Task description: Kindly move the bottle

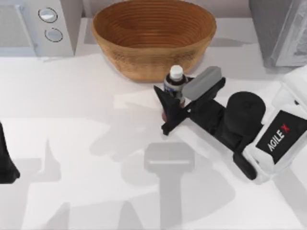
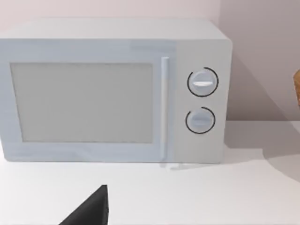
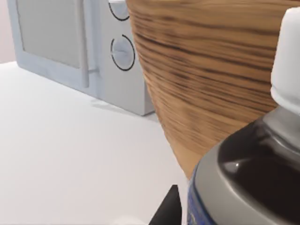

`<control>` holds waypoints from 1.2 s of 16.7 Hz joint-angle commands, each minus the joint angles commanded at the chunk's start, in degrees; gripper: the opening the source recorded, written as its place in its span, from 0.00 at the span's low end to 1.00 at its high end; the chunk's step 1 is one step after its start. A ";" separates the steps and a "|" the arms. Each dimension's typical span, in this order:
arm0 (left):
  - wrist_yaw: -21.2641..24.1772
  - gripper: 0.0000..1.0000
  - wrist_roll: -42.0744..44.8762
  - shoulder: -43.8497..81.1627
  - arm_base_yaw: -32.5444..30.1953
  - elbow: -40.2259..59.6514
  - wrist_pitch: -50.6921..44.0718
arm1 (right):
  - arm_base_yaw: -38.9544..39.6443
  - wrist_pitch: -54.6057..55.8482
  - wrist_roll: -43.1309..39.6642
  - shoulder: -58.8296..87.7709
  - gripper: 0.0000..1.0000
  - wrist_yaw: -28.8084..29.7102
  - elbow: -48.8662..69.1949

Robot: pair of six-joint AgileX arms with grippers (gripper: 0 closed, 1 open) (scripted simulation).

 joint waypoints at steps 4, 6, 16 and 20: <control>0.00 1.00 0.00 0.00 0.00 0.00 0.00 | 0.00 0.00 0.00 0.00 0.00 0.00 0.00; 0.00 1.00 0.00 0.00 0.00 0.00 0.00 | -0.21 0.03 0.07 -0.14 0.00 -0.10 -0.04; 0.00 1.00 0.00 0.00 0.00 0.00 0.00 | -25.39 1.02 0.80 -6.10 0.00 -25.19 -5.89; 0.00 1.00 0.00 0.00 0.00 0.00 0.00 | -41.03 1.06 1.11 -9.98 0.00 -40.38 -9.89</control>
